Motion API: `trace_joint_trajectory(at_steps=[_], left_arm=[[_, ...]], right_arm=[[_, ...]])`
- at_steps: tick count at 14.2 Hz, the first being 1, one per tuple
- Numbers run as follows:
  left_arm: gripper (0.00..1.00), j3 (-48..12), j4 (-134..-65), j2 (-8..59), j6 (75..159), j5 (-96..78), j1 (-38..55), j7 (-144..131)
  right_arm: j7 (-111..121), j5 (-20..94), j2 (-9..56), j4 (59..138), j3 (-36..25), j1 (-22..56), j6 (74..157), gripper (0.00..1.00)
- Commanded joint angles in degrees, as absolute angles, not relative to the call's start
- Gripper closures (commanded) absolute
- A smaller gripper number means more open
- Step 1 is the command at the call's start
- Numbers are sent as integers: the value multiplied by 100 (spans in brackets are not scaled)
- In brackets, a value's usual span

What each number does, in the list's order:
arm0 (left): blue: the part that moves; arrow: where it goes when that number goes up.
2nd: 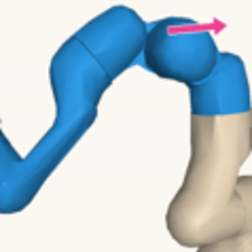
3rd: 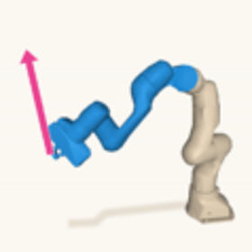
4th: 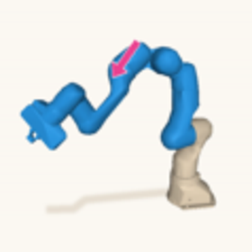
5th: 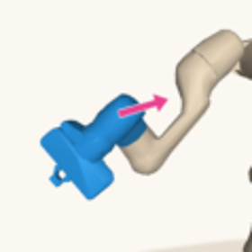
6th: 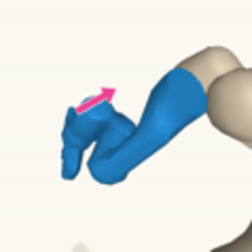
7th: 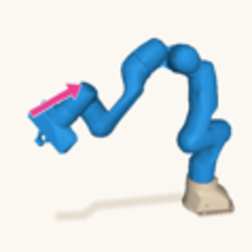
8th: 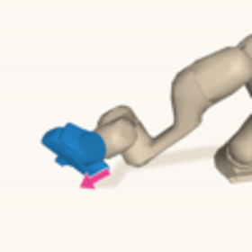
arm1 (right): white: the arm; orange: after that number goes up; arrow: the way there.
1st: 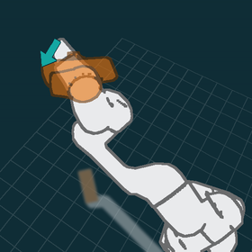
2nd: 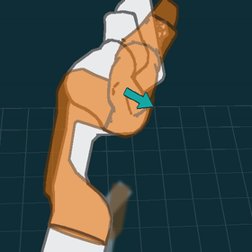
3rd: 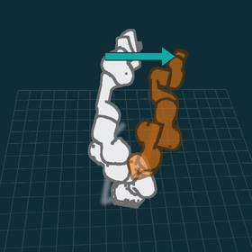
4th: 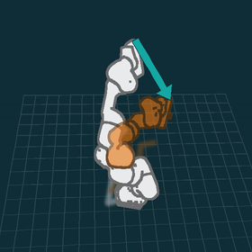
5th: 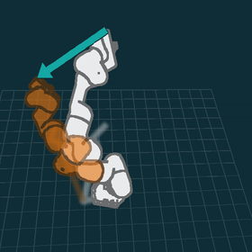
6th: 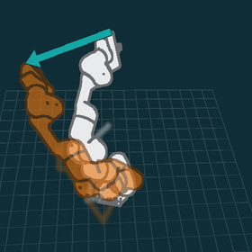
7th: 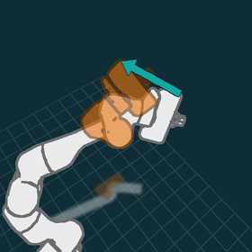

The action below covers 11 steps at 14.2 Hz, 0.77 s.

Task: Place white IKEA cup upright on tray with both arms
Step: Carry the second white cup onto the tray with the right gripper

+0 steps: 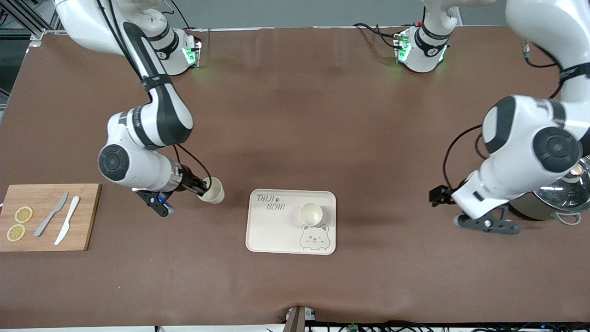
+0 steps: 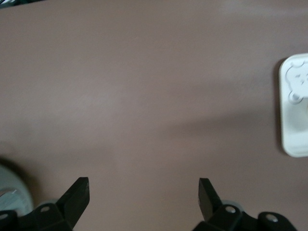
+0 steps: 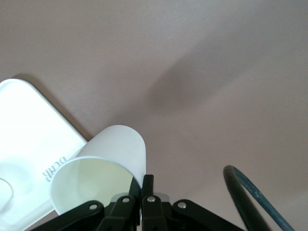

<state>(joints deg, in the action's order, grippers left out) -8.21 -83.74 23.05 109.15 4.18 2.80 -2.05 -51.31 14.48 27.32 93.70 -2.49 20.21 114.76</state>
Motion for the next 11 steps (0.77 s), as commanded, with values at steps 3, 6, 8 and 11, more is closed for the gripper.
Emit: trace_joint_trajectory(at_steps=[3,6,8,11], left_arm=[[0,-888,-9903,986,11003,114,-69,166],[0,-879,-10247,651,11083,-96,-254,307],[0,-879,-10432,423,11083,-184,-272,360],[0,-870,-10626,159,11057,-220,-272,352]], right_arm=[[-6044,1547,3242,8790,-255,2336,11461,100],[-6801,1547,3681,8150,-255,2592,11531,100],[-7039,1704,3770,8051,-255,2715,11610,100],[-7084,2135,3858,8060,-264,2821,11882,100]])
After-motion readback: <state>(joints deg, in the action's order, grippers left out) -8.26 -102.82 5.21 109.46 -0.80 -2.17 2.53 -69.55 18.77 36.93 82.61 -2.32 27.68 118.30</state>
